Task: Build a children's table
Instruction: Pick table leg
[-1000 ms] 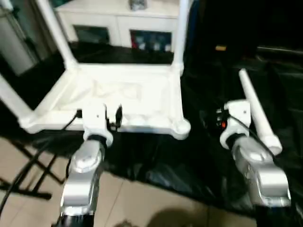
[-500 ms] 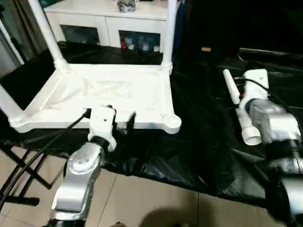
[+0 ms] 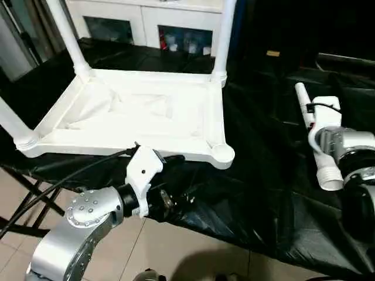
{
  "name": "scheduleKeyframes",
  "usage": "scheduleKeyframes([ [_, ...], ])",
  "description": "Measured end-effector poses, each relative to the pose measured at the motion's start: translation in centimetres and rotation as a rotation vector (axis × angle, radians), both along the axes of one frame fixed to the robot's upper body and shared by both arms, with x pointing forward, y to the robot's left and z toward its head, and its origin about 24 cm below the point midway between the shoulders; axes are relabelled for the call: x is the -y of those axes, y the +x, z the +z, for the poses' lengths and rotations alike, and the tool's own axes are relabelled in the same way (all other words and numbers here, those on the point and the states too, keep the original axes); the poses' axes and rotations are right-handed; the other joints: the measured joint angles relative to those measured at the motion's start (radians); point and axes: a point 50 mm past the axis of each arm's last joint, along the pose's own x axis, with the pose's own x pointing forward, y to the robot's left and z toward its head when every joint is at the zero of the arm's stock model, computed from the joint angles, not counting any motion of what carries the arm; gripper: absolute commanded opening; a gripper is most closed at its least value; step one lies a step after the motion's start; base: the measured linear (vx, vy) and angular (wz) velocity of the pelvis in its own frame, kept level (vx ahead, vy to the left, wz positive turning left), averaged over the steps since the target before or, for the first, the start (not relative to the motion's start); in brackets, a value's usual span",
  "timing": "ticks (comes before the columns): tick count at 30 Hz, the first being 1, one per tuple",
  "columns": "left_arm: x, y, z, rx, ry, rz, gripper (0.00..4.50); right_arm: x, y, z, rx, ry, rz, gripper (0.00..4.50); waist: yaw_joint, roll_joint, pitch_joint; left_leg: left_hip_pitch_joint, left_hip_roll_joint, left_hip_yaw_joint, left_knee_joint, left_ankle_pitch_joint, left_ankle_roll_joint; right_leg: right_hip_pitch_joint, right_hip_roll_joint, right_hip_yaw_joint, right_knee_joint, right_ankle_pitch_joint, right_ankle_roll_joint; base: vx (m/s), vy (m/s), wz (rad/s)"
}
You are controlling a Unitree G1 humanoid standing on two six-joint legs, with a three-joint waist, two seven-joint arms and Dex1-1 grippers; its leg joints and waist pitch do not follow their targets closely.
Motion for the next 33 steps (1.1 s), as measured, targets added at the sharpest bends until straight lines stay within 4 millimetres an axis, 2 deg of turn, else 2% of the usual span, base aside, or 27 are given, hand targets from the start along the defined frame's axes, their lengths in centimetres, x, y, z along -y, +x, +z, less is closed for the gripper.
scheduleKeyframes([
  [5,-0.1,0.2,0.2,0.002,0.012,-0.008,4.25,1.1,-0.4,0.0,-0.013,-0.003,-0.032,4.48,0.000,0.001,0.000,0.004,0.007,0.004,0.001,0.005,-0.008,0.002,0.002,-0.001,0.001,0.003,0.001,0.000,0.000,0.00],
  [11,0.0,0.5,0.5,0.005,0.016,-0.022,4.25,1.6,-0.6,0.2,-0.025,0.005,-0.038,4.48,-0.004,0.001,0.000,0.003,0.007,0.006,0.001,0.005,-0.015,0.004,0.002,-0.001,0.000,0.006,0.003,0.000,0.000,0.00],
  [19,0.1,0.9,0.5,0.005,0.022,-0.037,4.32,1.5,-1.2,-0.6,-0.096,0.072,-0.011,3.68,-0.003,0.001,0.000,0.001,0.008,0.006,0.001,0.008,-0.017,0.004,0.002,-0.001,0.000,0.009,0.006,0.000,0.000,0.00],
  [21,0.1,1.0,0.5,0.003,0.024,-0.039,4.32,1.5,-1.3,-0.7,-0.100,0.075,-0.011,3.62,-0.003,0.001,0.000,0.001,0.008,0.006,0.001,0.008,-0.017,0.004,0.002,-0.001,0.000,0.009,0.006,0.000,0.000,0.00],
  [27,0.3,1.2,0.5,0.003,0.026,-0.047,4.32,1.6,-1.6,-1.1,-0.132,0.112,-0.004,2.92,-0.003,0.001,0.000,0.000,0.008,0.006,0.001,0.009,-0.017,0.004,0.002,-0.001,0.000,0.010,0.006,0.000,0.000,0.00],
  [32,0.4,1.2,0.1,-0.015,0.030,-0.069,4.32,1.5,-1.8,-1.4,-0.152,0.136,0.010,2.60,-0.002,0.001,0.000,0.000,0.009,0.006,0.001,0.010,-0.016,0.004,0.002,-0.002,0.000,0.011,0.003,0.000,0.000,0.00],
  [33,0.4,1.2,0.1,-0.015,0.030,-0.069,4.32,1.5,-1.9,-1.4,-0.153,0.138,0.009,2.39,-0.002,0.001,0.000,0.000,0.009,0.006,0.001,0.010,-0.016,0.004,0.002,-0.002,0.000,0.011,0.003,0.000,0.000,0.00],
])
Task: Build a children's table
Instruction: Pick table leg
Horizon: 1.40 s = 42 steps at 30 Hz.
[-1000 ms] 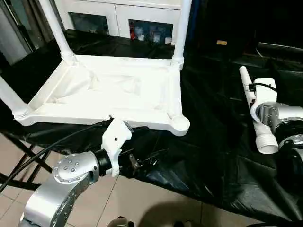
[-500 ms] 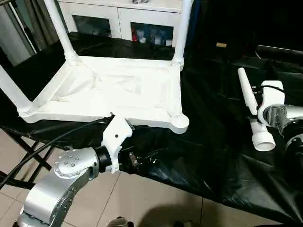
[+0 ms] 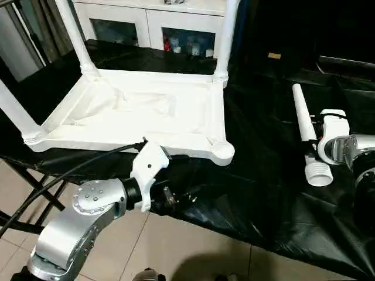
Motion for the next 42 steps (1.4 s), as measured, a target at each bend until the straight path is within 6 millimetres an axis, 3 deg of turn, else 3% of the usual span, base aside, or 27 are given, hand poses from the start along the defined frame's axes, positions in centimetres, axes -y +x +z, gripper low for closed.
scheduleKeyframes([
  [8,-0.2,0.8,0.1,0.024,0.004,0.005,4.32,0.0,-0.1,-0.1,0.012,0.029,-0.020,1.89,-0.001,0.003,-0.001,0.000,0.001,0.000,0.001,0.000,0.000,0.000,0.000,0.000,0.000,0.001,-0.001,0.000,0.000,0.00],
  [12,0.1,1.6,-0.3,0.020,-0.017,0.034,4.32,0.4,-0.2,0.0,0.052,0.111,-0.053,1.83,-0.001,0.012,-0.003,0.000,0.001,0.000,0.004,0.000,0.000,0.001,0.000,-0.001,-0.001,0.001,-0.001,0.000,0.000,0.00],
  [18,1.4,4.8,0.9,0.087,-0.149,0.216,4.32,-1.3,0.8,1.0,0.227,0.402,0.003,1.83,-0.002,0.023,-0.004,-0.002,0.002,0.000,0.009,0.000,0.001,0.001,0.000,-0.002,-0.001,0.005,0.002,0.000,0.000,0.00],
  [23,3.0,6.3,2.2,0.001,-0.402,0.257,4.32,-3.4,1.1,2.8,0.446,0.633,0.235,1.82,0.010,0.028,-0.005,-0.005,0.009,-0.001,0.013,0.006,0.010,0.001,0.000,-0.012,-0.002,0.005,0.005,0.000,0.000,0.00],
  [28,4.8,6.8,4.5,-0.079,-0.563,0.165,4.32,-6.3,-1.1,4.2,0.618,0.830,0.444,1.82,0.038,0.051,-0.009,-0.009,0.013,-0.001,0.015,0.007,0.011,0.001,0.000,-0.017,-0.005,0.004,0.006,0.000,0.000,0.00],
  [31,5.2,6.9,4.9,-0.158,-0.646,0.115,4.32,-7.6,-3.3,5.6,0.717,0.910,0.575,1.82,0.055,0.058,-0.013,-0.010,0.014,-0.001,0.014,0.007,0.011,0.001,0.000,-0.018,-0.006,0.002,0.008,0.000,0.000,0.00],
  [36,6.0,6.8,5.8,-0.248,-0.713,0.016,4.32,-9.2,-5.2,6.7,0.757,0.962,0.702,1.81,0.055,0.060,-0.015,-0.010,0.014,-0.001,0.014,0.007,0.012,0.005,0.000,-0.018,-0.011,0.003,0.009,0.000,0.000,0.00],
  [42,6.7,6.5,6.3,-0.305,-0.741,-0.065,4.32,-10.6,-6.3,7.1,0.727,0.963,0.764,1.81,0.042,0.064,-0.017,0.000,0.012,0.000,0.003,0.005,0.007,0.022,0.000,-0.020,-0.035,0.008,0.019,0.000,0.000,0.00],
])
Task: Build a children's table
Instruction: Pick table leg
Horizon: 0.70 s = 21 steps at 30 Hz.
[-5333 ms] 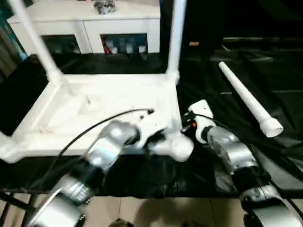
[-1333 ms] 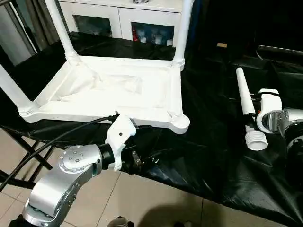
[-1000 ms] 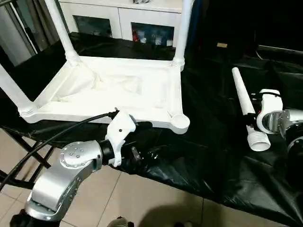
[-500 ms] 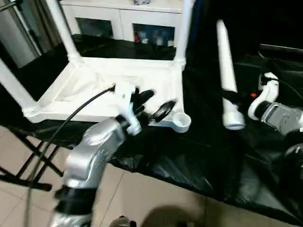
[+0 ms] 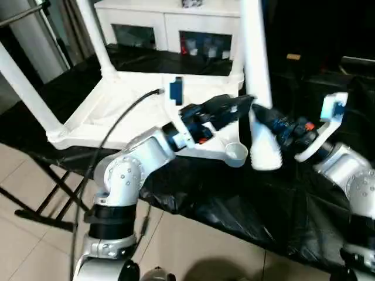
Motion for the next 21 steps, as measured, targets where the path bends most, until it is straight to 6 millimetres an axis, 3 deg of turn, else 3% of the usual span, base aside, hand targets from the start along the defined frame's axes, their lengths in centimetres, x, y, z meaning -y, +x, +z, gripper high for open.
scheduleKeyframes([
  [9,0.2,0.5,-0.4,-0.066,-0.003,-0.026,4.32,-1.6,-1.2,0.6,0.025,0.008,0.080,1.81,-0.011,0.001,0.000,-0.001,-0.001,0.000,-0.004,0.004,0.007,0.003,-0.001,-0.001,-0.005,0.002,0.003,0.000,0.000,0.00],
  [14,-0.2,1.2,-0.3,-0.102,-0.045,-0.002,4.32,-2.4,-1.5,-0.3,-0.013,0.008,0.119,1.81,-0.011,0.002,0.000,-0.001,-0.001,0.000,-0.006,0.004,0.007,0.002,-0.001,-0.001,-0.006,0.002,0.003,0.000,0.000,0.00],
  [21,-0.4,1.7,0.5,-0.095,-0.104,0.016,3.69,-3.1,-1.9,-0.2,-0.002,0.000,0.141,1.81,-0.012,0.004,0.000,-0.001,-0.002,0.000,-0.006,0.004,0.007,0.003,-0.001,-0.001,-0.008,0.002,0.003,0.000,0.000,0.00],
])
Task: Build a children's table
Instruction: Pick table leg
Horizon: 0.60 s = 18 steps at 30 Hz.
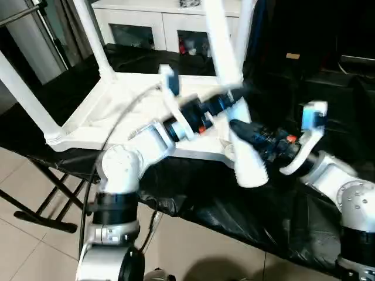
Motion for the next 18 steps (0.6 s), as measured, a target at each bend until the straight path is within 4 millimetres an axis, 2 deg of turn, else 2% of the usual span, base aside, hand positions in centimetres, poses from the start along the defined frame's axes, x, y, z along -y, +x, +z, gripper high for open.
scheduleKeyframes([
  [6,0.18,-0.01,-0.06,-0.004,0.000,-0.007,3.39,-0.41,-0.09,-0.31,-0.015,-0.010,0.008,1.81,-0.004,0.000,0.000,0.000,0.000,0.000,0.000,-0.001,-0.001,0.000,0.000,0.000,0.000,0.000,0.000,0.000,0.000,0.00],
  [7,0.21,-0.02,-0.06,-0.004,-0.001,-0.008,3.15,-0.43,-0.09,-0.31,-0.016,-0.010,0.008,1.81,-0.005,0.000,0.000,0.000,0.000,0.000,0.000,-0.001,-0.001,0.000,0.000,0.000,0.000,0.000,0.000,0.000,0.000,0.00],
  [11,0.35,0.16,-0.18,-0.016,-0.006,-0.008,2.94,-0.56,-0.07,-0.32,-0.017,-0.010,0.006,1.81,-0.006,0.005,0.000,0.000,0.000,0.000,-0.001,-0.001,-0.002,0.000,0.000,0.000,-0.002,0.000,0.001,0.000,0.000,0.00],
  [13,0.49,0.40,0.01,-0.015,-0.011,-0.006,2.65,-0.59,-0.06,-0.30,-0.016,-0.006,0.006,1.81,-0.006,0.005,0.000,0.000,0.000,0.000,-0.002,-0.001,-0.001,0.000,0.000,0.000,-0.002,0.001,0.001,0.000,0.000,0.00],
  [18,0.37,0.70,0.18,-0.020,-0.026,0.017,2.35,-0.68,0.02,-0.13,-0.010,-0.004,0.006,1.81,-0.006,0.004,0.001,-0.001,-0.001,0.000,-0.004,0.000,0.000,0.000,0.000,0.000,-0.005,0.001,0.002,0.000,0.000,0.00],
])
